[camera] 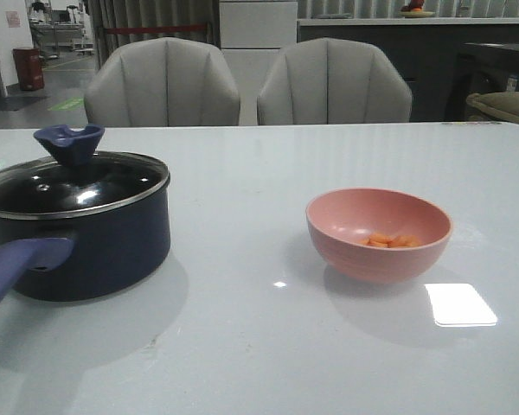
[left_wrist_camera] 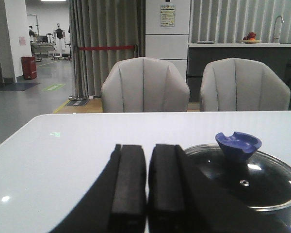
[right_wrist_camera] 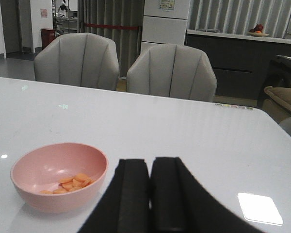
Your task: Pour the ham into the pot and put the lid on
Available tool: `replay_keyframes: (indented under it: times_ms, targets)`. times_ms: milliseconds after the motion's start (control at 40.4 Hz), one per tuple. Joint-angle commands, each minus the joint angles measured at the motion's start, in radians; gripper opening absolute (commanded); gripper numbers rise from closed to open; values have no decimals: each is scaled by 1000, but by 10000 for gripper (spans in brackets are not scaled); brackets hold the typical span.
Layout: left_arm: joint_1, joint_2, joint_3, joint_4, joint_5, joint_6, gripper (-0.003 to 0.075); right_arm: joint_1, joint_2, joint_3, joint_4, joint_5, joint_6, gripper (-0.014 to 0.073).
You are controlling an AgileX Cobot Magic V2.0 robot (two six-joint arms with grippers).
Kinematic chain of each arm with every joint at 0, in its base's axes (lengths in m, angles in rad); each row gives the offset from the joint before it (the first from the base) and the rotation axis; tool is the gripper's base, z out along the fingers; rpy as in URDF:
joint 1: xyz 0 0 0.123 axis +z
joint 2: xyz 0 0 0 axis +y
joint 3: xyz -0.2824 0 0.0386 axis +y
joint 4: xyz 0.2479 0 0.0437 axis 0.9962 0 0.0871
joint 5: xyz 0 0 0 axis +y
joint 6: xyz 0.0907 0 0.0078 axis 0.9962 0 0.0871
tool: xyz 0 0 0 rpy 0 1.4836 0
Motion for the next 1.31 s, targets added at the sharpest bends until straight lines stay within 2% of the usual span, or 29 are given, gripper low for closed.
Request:
replay_keyframes:
  times_ms: [0, 545, 817, 916, 1065, 1114, 1213, 1287]
  targets:
    - [1, -18, 20, -1, -80, -11, 112, -7, -20, -5, -10, -88, -4, 146]
    - [1, -18, 20, -1, -80, -11, 112, -7, -20, -5, -10, -88, -4, 146]
    - [1, -18, 20, 3, -130, -11, 112, -7, -20, -5, -10, -88, -4, 146]
    - [1, -18, 20, 3, -194, -11, 112, -7, -20, -5, -10, -88, -4, 146]
    - [1, -18, 18, 3, -431, -11, 112, -7, -20, -5, -10, -88, -4, 146]
    - [1, -18, 7, 3, -474, -11, 112, -7, -20, -5, -10, -88, -4, 146]
    - [1, -12, -68, -1, -394, -11, 112, -7, -20, -5, -10, -88, -4, 146]
    - [1, 13, -150, -1, -230, -11, 112, -7, -20, -5, -10, -88, -4, 146]
